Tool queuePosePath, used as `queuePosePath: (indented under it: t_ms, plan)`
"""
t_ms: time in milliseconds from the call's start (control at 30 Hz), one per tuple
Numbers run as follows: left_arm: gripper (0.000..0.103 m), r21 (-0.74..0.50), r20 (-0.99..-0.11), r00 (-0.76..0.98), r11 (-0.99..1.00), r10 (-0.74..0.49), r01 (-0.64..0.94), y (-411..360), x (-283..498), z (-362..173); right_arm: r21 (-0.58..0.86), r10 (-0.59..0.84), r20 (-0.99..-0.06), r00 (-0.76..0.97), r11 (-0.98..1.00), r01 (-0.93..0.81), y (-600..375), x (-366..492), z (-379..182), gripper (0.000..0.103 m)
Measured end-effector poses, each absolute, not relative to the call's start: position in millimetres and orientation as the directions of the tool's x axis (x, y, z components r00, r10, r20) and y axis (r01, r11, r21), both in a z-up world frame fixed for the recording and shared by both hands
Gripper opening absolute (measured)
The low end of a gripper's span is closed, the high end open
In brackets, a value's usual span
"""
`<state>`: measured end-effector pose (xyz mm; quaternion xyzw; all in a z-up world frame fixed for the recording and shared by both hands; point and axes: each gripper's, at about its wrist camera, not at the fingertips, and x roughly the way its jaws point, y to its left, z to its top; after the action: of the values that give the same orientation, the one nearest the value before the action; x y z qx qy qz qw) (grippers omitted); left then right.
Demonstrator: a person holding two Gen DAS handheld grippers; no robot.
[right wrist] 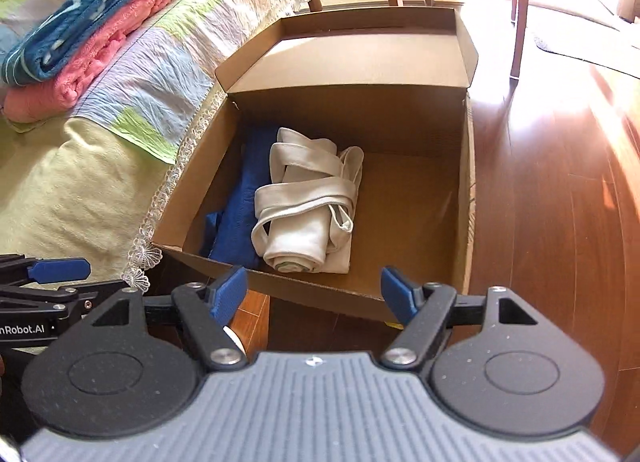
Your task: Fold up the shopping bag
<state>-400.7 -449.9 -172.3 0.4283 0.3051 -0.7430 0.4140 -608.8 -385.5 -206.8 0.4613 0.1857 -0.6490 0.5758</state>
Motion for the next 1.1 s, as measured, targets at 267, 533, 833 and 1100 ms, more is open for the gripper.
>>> queuePosePath:
  t_ms: [267, 533, 833, 1100]
  plan:
    - [0.076, -0.069, -0.865, -0.286, -0.467, -0.412, 0.882, -425.0, -393.6, -144.9, 0.263, -0.602, -0.798, 0.033, -0.299, 0.917, -350.3, -601.0, -170.2, 0.085]
    - [0.082, -0.051, -0.846, -0.279, -0.452, -0.455, 0.891, -399.4, -388.9, -126.6, 0.242, -0.615, -0.789, -0.009, -0.325, 0.914, -324.6, -596.1, -143.2, 0.095]
    - [0.082, -0.025, -0.822, -0.262, -0.427, -0.505, 0.904, -378.7, -384.8, -108.4, 0.171, -0.614, -0.786, -0.077, -0.335, 0.926, -308.1, -587.6, -131.3, 0.101]
    - [0.083, -0.014, -0.814, -0.230, -0.379, -0.533, 0.925, -370.6, -385.7, -93.6, 0.026, -0.635, -0.742, -0.215, -0.348, 0.937, -299.0, -570.5, -121.4, 0.102]
